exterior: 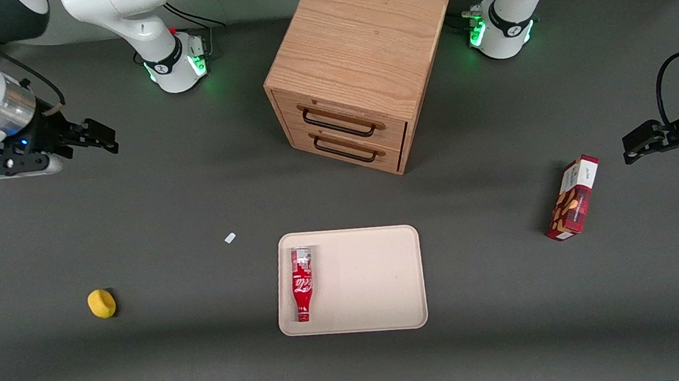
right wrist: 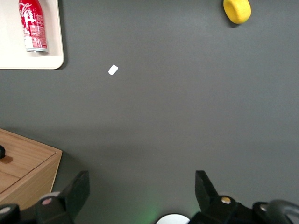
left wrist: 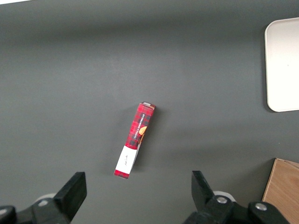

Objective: Place coke bottle on tray

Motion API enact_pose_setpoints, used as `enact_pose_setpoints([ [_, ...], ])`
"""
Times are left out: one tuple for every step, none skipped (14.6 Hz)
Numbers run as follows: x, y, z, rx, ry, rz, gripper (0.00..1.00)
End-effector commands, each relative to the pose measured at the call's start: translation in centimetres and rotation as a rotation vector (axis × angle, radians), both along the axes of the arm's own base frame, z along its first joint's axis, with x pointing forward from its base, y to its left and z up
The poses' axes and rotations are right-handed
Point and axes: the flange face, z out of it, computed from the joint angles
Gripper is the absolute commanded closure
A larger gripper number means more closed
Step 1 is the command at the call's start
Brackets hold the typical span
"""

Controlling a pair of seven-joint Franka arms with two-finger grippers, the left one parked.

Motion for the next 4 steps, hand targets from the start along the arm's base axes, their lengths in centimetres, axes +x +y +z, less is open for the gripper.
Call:
enact_pose_setpoints([
  [-0.81, 0.07, 0.52, 0.03, -0.004, 0.021, 0.0],
  [-0.77, 0.17, 0.52, 0.023, -0.005, 0.025, 0.0],
  [-0.77, 0.17, 0.57, 0.023, -0.005, 0.025, 0.0],
  [-0.77, 0.09, 0.63, 0.023, -0.005, 0.025, 0.0],
])
